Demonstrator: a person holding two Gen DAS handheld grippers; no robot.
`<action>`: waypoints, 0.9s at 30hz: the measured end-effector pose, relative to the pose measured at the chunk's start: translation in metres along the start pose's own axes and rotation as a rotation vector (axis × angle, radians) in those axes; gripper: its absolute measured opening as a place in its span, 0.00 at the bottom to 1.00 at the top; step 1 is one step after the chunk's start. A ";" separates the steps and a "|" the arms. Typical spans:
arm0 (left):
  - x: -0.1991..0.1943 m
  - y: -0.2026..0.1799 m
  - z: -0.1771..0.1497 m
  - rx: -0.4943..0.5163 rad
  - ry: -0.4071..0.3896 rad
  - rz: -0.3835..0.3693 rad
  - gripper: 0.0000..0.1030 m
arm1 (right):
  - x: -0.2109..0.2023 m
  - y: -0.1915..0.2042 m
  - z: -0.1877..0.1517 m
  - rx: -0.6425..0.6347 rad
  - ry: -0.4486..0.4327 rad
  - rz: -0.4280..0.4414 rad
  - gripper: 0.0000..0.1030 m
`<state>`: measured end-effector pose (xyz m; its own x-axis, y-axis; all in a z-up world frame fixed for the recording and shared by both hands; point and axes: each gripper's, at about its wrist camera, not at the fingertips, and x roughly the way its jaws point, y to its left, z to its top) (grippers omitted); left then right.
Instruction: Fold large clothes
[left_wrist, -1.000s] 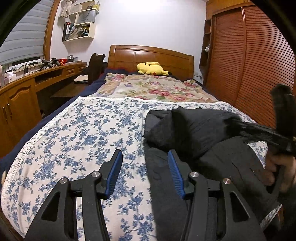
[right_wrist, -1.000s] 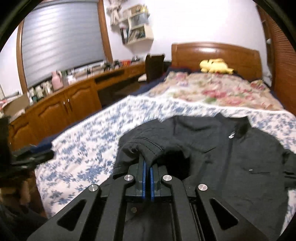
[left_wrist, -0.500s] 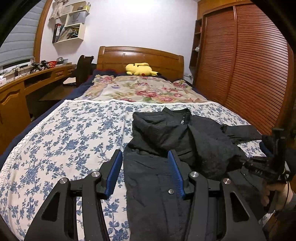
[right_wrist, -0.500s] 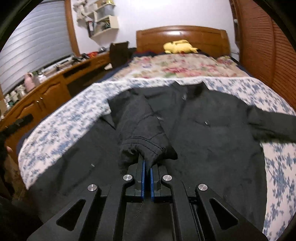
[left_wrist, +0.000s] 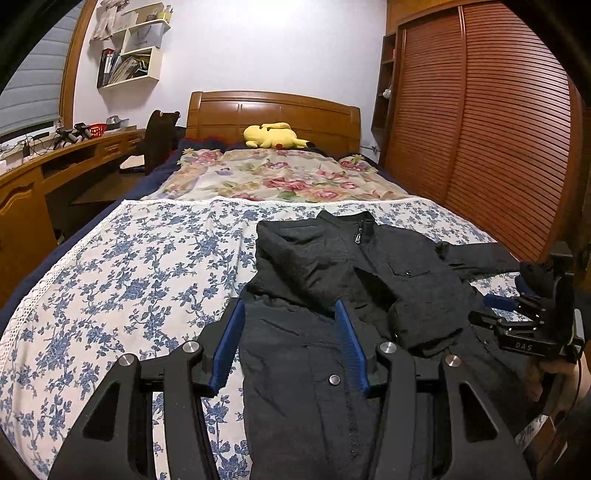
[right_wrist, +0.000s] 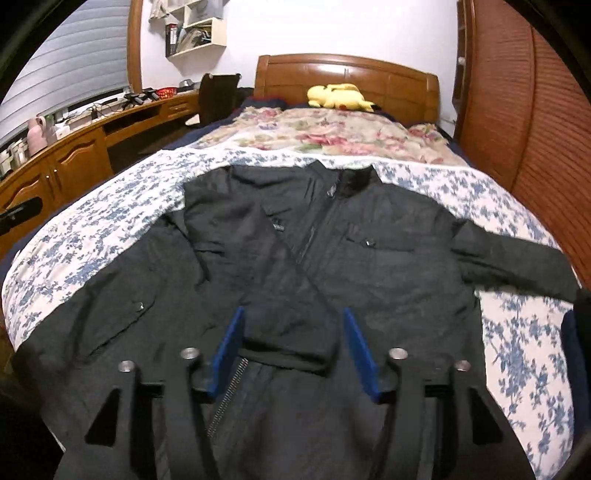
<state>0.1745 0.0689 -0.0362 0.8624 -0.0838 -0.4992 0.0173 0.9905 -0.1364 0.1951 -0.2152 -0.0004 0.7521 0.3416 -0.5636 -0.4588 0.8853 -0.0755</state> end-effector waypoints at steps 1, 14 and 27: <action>0.000 0.000 0.000 -0.001 0.000 0.001 0.50 | 0.001 0.004 0.001 -0.010 -0.003 0.007 0.60; 0.000 0.000 0.001 -0.001 -0.002 0.006 0.50 | 0.069 0.047 0.013 -0.103 0.110 0.098 0.70; -0.003 -0.006 0.001 0.020 -0.002 -0.008 0.50 | 0.128 0.029 0.022 -0.083 0.254 0.052 0.23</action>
<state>0.1724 0.0634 -0.0336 0.8634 -0.0914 -0.4962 0.0342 0.9918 -0.1231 0.2885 -0.1384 -0.0566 0.5883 0.2866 -0.7561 -0.5386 0.8363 -0.1021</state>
